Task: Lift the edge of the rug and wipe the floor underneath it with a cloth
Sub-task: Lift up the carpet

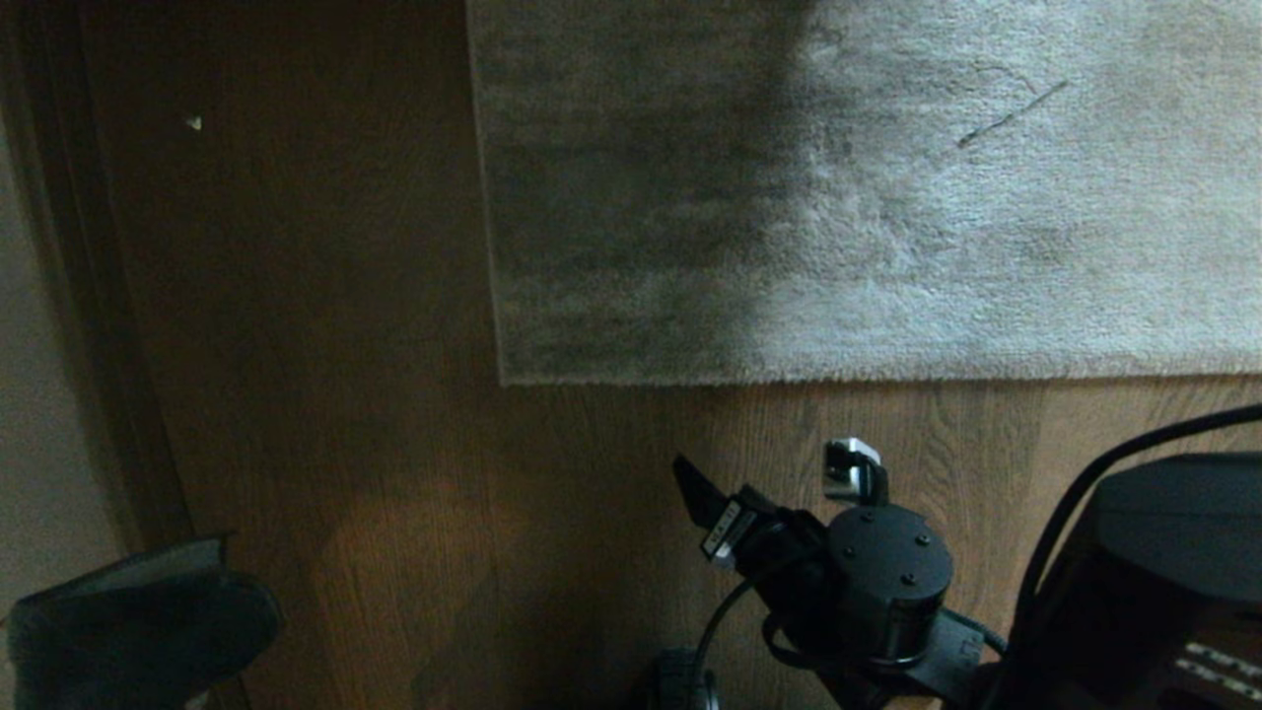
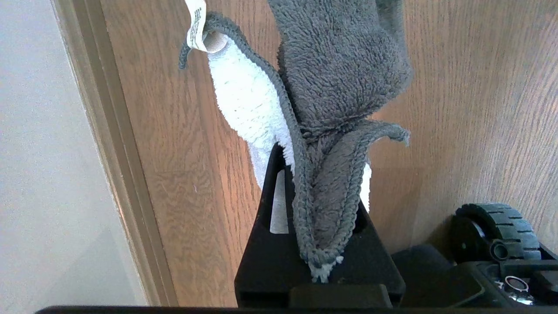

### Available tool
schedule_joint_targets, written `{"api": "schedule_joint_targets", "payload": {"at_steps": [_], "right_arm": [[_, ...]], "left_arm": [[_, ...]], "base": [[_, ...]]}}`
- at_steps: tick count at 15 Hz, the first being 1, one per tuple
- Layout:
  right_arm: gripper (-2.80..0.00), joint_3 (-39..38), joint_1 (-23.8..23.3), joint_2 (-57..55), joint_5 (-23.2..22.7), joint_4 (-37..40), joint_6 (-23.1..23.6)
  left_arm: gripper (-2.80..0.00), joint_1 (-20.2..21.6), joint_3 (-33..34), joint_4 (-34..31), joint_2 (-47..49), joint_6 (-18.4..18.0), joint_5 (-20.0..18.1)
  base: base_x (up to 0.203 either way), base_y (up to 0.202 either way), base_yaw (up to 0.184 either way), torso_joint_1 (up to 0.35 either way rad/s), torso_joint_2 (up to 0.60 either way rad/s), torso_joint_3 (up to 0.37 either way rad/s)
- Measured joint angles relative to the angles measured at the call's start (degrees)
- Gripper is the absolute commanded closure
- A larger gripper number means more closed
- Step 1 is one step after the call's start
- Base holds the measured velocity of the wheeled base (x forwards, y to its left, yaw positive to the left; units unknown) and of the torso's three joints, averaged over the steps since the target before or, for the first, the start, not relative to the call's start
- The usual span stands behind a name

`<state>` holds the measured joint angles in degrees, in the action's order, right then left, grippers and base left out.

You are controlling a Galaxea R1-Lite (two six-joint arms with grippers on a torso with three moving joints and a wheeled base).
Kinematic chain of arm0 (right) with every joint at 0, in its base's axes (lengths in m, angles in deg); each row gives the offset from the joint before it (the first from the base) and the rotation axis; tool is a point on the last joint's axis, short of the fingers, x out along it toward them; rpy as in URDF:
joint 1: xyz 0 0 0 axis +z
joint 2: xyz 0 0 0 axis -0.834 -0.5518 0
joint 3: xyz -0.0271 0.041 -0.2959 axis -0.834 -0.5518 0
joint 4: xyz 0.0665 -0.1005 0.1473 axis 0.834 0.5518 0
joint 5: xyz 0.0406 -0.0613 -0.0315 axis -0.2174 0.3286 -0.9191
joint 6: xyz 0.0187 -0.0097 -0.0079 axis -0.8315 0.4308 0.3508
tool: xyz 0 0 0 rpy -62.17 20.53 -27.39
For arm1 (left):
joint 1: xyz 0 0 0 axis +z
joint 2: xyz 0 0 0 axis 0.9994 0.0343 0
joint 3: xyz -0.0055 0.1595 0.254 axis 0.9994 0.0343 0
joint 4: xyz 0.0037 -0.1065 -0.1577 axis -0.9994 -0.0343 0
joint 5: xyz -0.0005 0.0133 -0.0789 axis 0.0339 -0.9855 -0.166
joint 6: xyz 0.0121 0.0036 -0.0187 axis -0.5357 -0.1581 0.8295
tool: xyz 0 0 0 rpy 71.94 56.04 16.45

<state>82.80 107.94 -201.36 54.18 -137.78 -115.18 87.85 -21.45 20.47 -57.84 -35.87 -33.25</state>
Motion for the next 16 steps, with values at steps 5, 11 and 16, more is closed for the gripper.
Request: {"api": "schedule_joint_targets", "payload": {"at_steps": [5,11,16], "right_arm": [[-2.8,3.24,-1.03,-1.47,0.22,-0.02,4.0],[-2.8,7.57,-2.44,-4.45,0.2,0.04,5.23],[-2.8,13.5,-4.53,-7.05,0.11,0.03,8.31]], "left_arm": [[0.0,0.0,0.0,0.02,0.0,-0.03,-0.01],[0.0,0.0,0.0,0.02,0.0,-0.01,-0.01],[0.0,0.0,0.0,0.02,0.0,-0.03,-0.03]], "base": [[0.0,0.0,0.0,0.0,0.0,0.0],[0.0,0.0,0.0,0.0,0.0,0.0],[0.0,0.0,0.0,0.0,0.0,0.0]]}}
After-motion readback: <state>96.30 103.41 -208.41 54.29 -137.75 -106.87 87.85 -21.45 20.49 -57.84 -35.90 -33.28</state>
